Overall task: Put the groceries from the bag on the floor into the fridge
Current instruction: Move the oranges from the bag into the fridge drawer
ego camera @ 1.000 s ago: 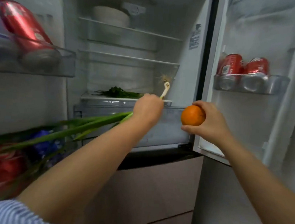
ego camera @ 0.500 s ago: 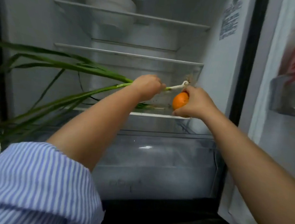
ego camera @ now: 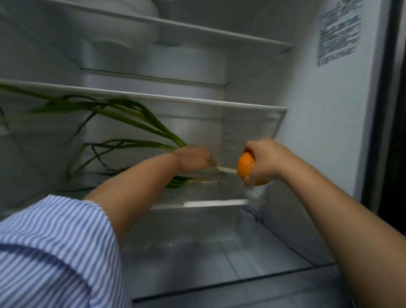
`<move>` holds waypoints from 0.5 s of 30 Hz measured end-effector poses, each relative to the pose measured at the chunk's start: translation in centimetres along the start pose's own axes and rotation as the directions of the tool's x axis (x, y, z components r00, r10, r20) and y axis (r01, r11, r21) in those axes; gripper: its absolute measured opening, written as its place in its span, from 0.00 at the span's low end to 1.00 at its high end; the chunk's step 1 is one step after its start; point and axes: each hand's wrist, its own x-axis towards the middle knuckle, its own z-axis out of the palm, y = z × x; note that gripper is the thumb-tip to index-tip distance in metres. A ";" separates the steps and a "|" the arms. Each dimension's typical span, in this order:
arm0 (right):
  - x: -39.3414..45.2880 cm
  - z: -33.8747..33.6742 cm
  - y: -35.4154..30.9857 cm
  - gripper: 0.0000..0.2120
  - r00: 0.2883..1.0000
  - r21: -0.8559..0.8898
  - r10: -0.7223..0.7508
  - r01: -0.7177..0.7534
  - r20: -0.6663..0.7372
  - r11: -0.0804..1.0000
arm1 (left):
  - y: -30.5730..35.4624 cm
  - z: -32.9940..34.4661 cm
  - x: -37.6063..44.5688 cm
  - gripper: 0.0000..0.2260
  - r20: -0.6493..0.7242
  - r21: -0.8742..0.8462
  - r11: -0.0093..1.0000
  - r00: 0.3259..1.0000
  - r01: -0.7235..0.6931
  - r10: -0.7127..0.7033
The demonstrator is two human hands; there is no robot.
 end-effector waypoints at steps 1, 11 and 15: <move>0.2 -0.1 0.0 0.32 1.000 -0.015 -0.003 0.003 0.017 1.000 | -0.4 0.8 0.3 0.18 0.003 0.010 1.000 1.000 0.003 -0.003; 0.7 0.8 -0.1 0.31 0.996 -0.019 -0.043 0.045 0.074 0.999 | 3.4 3.6 2.8 0.18 0.105 -0.384 0.905 0.982 0.184 -0.155; 0.3 0.2 -0.9 0.31 0.978 0.015 -0.138 0.137 0.154 0.990 | 1.2 1.3 1.1 0.25 0.237 -0.274 0.926 0.951 0.262 -0.199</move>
